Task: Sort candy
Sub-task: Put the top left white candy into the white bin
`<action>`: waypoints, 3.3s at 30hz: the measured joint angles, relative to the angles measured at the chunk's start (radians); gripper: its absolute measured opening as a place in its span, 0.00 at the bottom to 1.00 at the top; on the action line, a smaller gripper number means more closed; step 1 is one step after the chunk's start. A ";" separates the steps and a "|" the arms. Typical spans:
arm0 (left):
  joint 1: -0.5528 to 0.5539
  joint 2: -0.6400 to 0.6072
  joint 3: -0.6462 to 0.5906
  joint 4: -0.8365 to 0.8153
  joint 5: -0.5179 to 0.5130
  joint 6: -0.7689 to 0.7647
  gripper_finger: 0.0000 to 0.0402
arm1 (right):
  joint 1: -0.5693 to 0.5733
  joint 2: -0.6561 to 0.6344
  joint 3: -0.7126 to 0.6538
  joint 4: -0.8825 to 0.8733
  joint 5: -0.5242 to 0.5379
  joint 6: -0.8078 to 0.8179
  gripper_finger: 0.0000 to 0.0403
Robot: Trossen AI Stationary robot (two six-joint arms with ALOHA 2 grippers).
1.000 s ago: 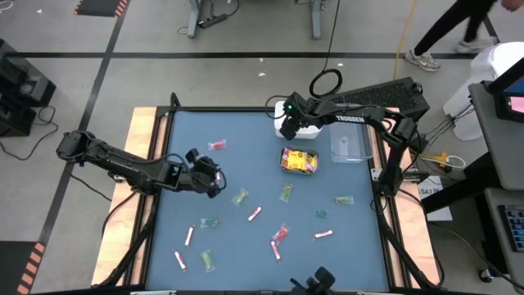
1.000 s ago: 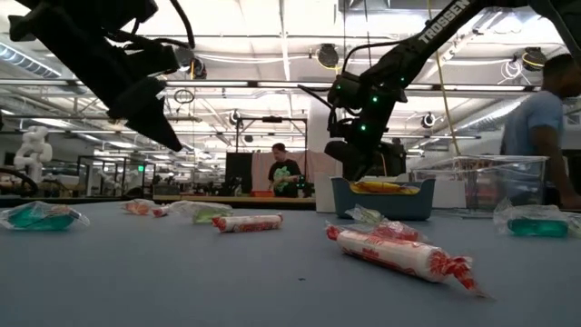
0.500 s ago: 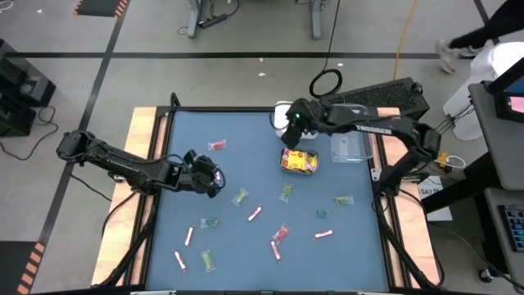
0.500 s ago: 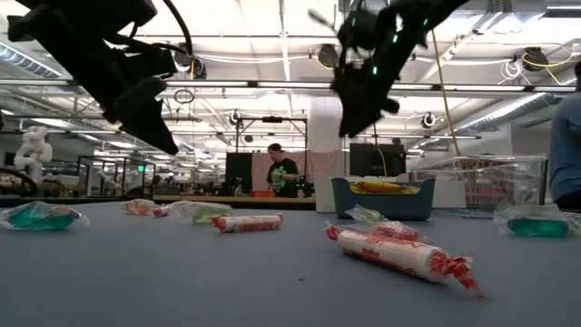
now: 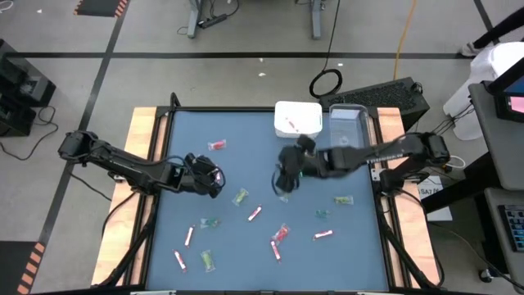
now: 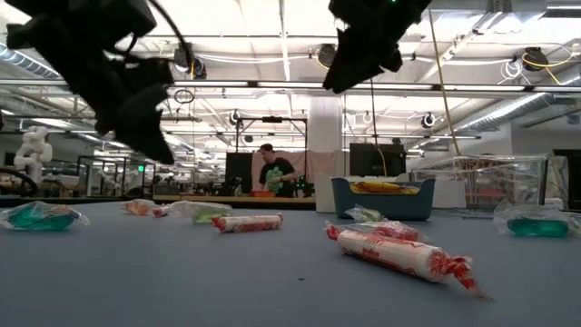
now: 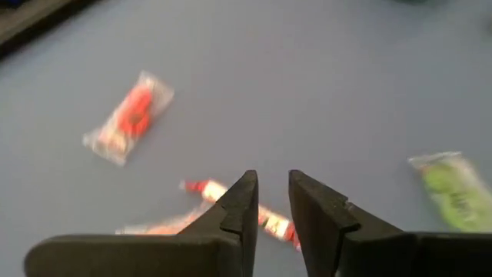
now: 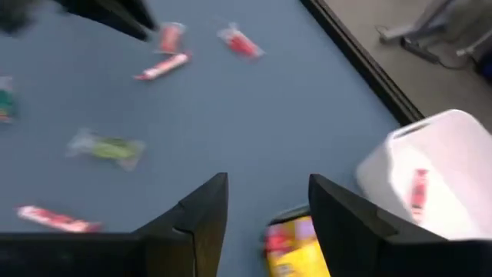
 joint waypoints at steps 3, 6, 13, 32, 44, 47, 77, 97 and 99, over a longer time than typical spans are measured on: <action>0.002 0.035 -0.032 0.009 0.000 -0.079 0.28 | 0.090 0.000 -0.035 0.071 0.072 0.051 0.43; 0.002 0.079 -0.041 0.019 -0.005 -0.126 0.38 | 0.169 0.000 -0.085 0.172 0.138 0.094 0.43; 0.002 0.194 -0.041 0.184 -0.014 -0.164 0.54 | 0.289 0.001 -0.210 0.488 0.218 0.156 0.42; 0.006 0.278 0.009 0.052 -0.017 -0.397 0.55 | 0.358 0.002 -0.266 0.601 0.292 0.154 0.42; 0.015 0.278 -0.002 0.053 0.003 -0.394 0.54 | 0.358 0.002 -0.266 0.602 0.291 0.163 0.42; 0.015 0.278 -0.002 0.062 0.003 -0.370 0.52 | 0.358 0.002 -0.266 0.602 0.291 0.163 0.42; 0.014 0.278 -0.004 0.214 0.128 0.001 0.01 | 0.358 0.002 -0.266 0.602 0.286 0.161 0.42; 0.014 0.278 -0.018 0.242 0.124 0.039 0.37 | 0.358 0.002 -0.266 0.602 0.285 0.161 0.42; 0.014 0.278 -0.036 0.261 0.122 0.046 0.41 | 0.358 0.002 -0.266 0.601 0.285 0.161 0.42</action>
